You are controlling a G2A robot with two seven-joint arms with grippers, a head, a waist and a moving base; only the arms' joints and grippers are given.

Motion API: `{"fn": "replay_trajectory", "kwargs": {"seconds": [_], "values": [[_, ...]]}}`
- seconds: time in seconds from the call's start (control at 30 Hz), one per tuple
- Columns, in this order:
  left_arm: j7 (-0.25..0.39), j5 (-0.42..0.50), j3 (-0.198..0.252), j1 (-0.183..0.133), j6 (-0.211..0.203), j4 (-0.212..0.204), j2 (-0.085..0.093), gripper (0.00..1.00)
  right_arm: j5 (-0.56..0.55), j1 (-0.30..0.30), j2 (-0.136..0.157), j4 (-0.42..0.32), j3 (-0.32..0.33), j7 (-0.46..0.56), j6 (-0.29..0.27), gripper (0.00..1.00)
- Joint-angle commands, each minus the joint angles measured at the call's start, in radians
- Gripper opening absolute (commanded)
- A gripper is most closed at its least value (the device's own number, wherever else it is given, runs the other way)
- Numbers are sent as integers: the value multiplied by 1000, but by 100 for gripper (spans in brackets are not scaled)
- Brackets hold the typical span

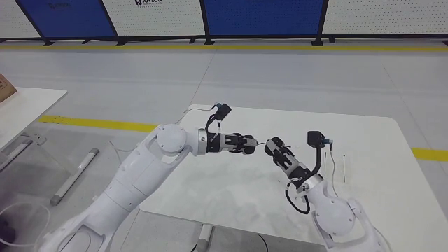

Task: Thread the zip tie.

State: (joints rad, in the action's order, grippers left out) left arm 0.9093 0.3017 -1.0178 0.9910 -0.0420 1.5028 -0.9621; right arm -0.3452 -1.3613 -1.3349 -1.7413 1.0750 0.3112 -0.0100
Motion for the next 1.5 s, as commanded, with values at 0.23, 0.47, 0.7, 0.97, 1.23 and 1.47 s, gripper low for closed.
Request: {"fn": "replay_trajectory", "kwargs": {"seconds": [0.23,0.47,0.7,0.97,1.23,1.47], "values": [[3,5,2,-3,-2,0,0,0,-1,-2,0,-1,1,-3,1,0],[6,6,1,0,-5,2,1,0,-1,-2,0,-1,2,1,-1,0],[10,13,-1,3,-6,2,2,0,0,-2,0,0,1,4,-4,0],[19,21,0,0,1,0,2,8,-2,-3,0,-1,1,4,-1,0],[18,25,1,-4,3,-6,2,30,-6,0,0,1,1,6,4,0],[23,26,2,-9,6,-9,2,24,-13,6,-1,4,-2,10,8,0]]}}
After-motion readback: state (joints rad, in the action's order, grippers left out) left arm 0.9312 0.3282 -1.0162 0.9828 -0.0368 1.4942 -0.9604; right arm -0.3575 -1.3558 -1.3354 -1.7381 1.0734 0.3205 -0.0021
